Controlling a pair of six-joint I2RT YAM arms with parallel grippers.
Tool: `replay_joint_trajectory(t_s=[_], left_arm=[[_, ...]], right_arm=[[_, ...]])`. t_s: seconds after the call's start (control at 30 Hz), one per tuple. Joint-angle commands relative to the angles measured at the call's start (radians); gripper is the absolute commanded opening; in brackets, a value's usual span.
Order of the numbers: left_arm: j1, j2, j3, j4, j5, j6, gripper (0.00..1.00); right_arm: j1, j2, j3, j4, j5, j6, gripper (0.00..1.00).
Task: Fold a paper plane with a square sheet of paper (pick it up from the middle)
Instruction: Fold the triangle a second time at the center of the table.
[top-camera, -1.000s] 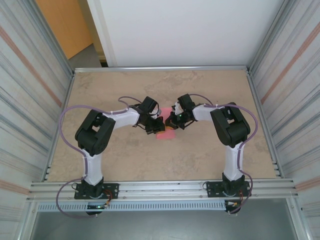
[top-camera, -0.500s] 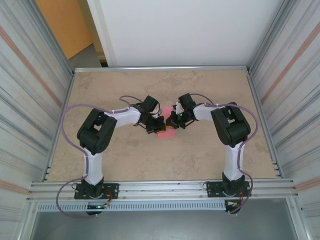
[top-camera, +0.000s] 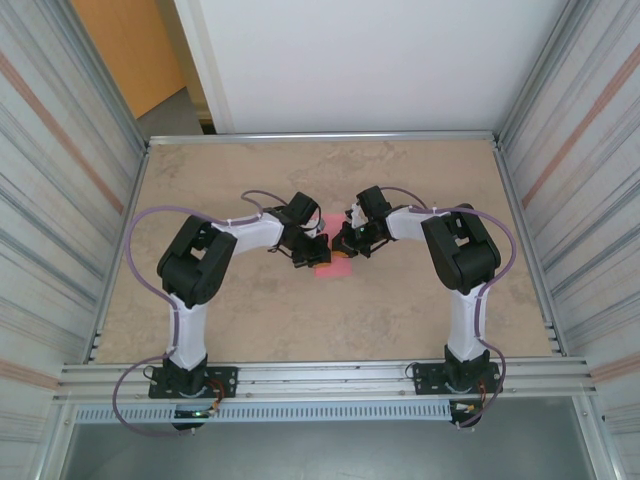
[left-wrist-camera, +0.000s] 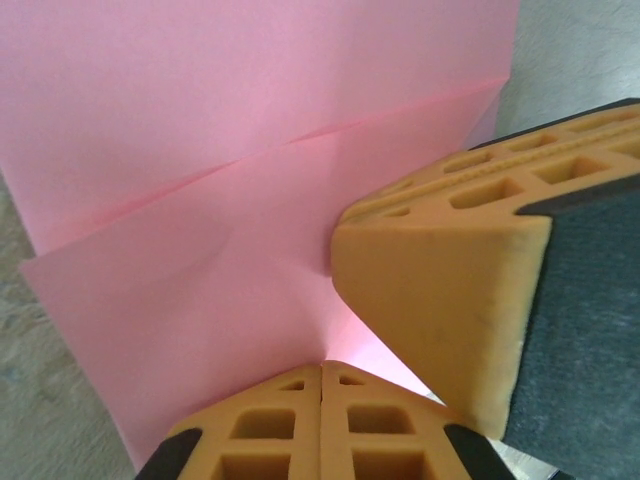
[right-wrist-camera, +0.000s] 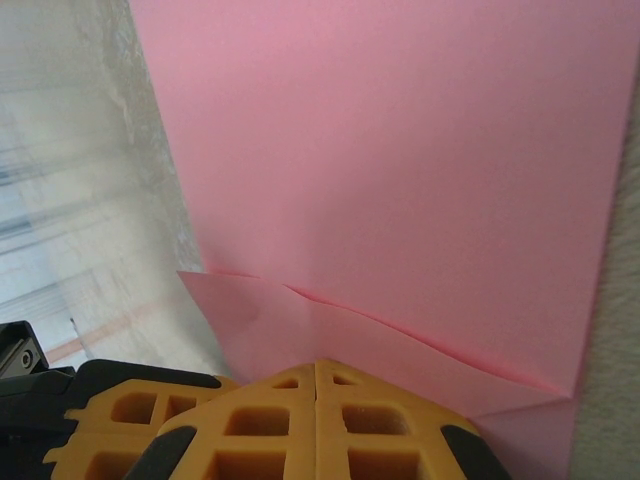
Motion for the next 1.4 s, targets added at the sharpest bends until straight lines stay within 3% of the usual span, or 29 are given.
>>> replay_joint_trajectory(t_s=[0.0,0.43,0.6,0.8,1.07,1.37], left_arm=[[0.002,0.010,0.027,-0.064,-0.046,0.043,0.00],[0.002,-0.010,0.040,-0.118,-0.085,0.084,0.00],[0.001,-0.084,0.015,-0.124,-0.106,0.079,0.01],[-0.001,-0.177,-0.082,-0.109,-0.159,0.055,0.12],[-0.015,-0.171,-0.121,-0.077,-0.135,0.045,0.32],[-0.018,-0.123,-0.093,-0.095,-0.126,0.072,0.30]], right_arm=[[0.001,0.092,-0.039,-0.147,0.127,0.021,0.00],[0.001,0.094,-0.036,-0.147,0.127,0.023,0.00],[0.002,0.090,-0.032,-0.148,0.126,0.021,0.00],[0.003,0.092,-0.030,-0.150,0.128,0.020,0.02],[0.007,0.096,-0.023,-0.153,0.129,0.018,0.04],[0.010,0.096,-0.014,-0.157,0.131,0.018,0.04]])
